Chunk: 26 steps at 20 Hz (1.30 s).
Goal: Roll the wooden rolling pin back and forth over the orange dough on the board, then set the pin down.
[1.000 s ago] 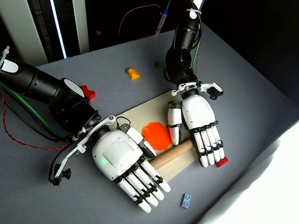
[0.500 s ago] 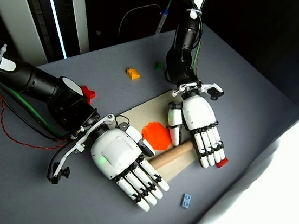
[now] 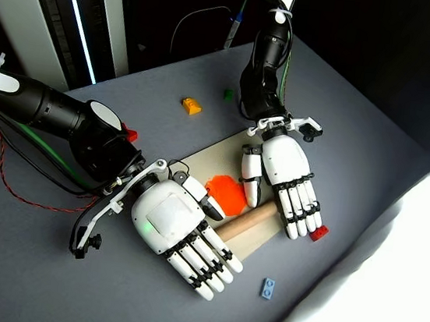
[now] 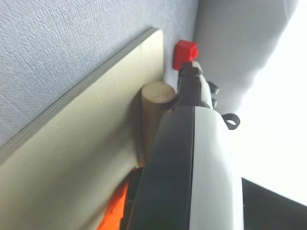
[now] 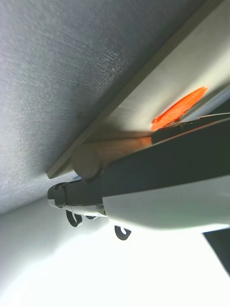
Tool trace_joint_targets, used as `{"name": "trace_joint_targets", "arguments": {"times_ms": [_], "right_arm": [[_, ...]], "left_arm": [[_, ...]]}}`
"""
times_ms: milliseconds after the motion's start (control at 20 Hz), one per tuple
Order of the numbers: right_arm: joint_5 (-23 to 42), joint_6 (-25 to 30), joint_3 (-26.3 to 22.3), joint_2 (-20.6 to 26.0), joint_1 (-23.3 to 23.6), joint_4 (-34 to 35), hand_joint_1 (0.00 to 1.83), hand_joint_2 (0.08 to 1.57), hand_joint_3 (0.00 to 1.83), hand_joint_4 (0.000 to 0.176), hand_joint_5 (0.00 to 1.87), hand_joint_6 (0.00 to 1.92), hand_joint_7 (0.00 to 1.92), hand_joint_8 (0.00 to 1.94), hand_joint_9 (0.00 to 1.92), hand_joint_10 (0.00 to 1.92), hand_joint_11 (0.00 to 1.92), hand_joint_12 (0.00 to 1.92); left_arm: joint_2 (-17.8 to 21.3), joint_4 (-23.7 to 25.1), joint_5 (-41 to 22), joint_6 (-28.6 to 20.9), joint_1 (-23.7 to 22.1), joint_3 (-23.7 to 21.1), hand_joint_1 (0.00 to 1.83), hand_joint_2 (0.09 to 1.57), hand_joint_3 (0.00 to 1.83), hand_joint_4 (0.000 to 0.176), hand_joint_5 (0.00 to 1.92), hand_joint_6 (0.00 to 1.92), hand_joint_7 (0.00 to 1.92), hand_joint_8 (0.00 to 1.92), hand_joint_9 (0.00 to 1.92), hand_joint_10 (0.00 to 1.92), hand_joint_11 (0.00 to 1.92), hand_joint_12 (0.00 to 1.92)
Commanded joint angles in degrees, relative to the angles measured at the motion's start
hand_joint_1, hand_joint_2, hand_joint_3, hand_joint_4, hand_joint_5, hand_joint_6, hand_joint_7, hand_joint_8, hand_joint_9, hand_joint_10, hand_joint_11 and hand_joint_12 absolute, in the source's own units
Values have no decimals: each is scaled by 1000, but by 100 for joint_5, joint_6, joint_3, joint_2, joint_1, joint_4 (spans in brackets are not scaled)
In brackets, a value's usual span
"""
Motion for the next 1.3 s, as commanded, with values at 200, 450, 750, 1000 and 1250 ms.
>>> {"name": "trace_joint_targets", "arguments": {"times_ms": [200, 450, 750, 1000, 1250], "right_arm": [[-319, 64, -31, 58, 35, -511, 0, 1571, 40, 0, 39, 0, 25, 0, 0, 0, 0, 0], [-281, 59, -273, 123, 31, -512, 0, 1571, 40, 0, 50, 5, 33, 4, 3, 1, 0, 0], [-217, 55, -363, 147, 27, -511, 0, 1571, 48, 0, 56, 6, 44, 5, 11, 4, 0, 0], [-165, 59, -380, 151, 17, -495, 0, 1570, 51, 0, 64, 8, 49, 4, 2, 0, 0, 0], [-118, 52, -416, 162, -4, -479, 0, 1571, 49, 0, 63, 7, 44, 1, 0, 0, 0, 0]], "left_arm": [[103, 132, -84, 65, 77, -92, 0, 1567, 5, 0, 7, 3, 0, 0, 0, 0, 0, 0], [196, 155, -25, 14, 98, -184, 0, 1570, 5, 0, 4, 1, 0, 0, 0, 0, 0, 0], [342, 155, 60, 0, 95, -340, 0, 1566, 4, 0, 0, 0, 0, 0, 0, 0, 0, 0], [473, 155, 196, 41, 98, -494, 0, 1570, 5, 0, 0, 0, 0, 0, 0, 0, 0, 0], [471, 154, -122, -82, 222, -601, 0, 1571, 6, 0, 0, 0, 0, 0, 0, 0, 0, 0]]}}
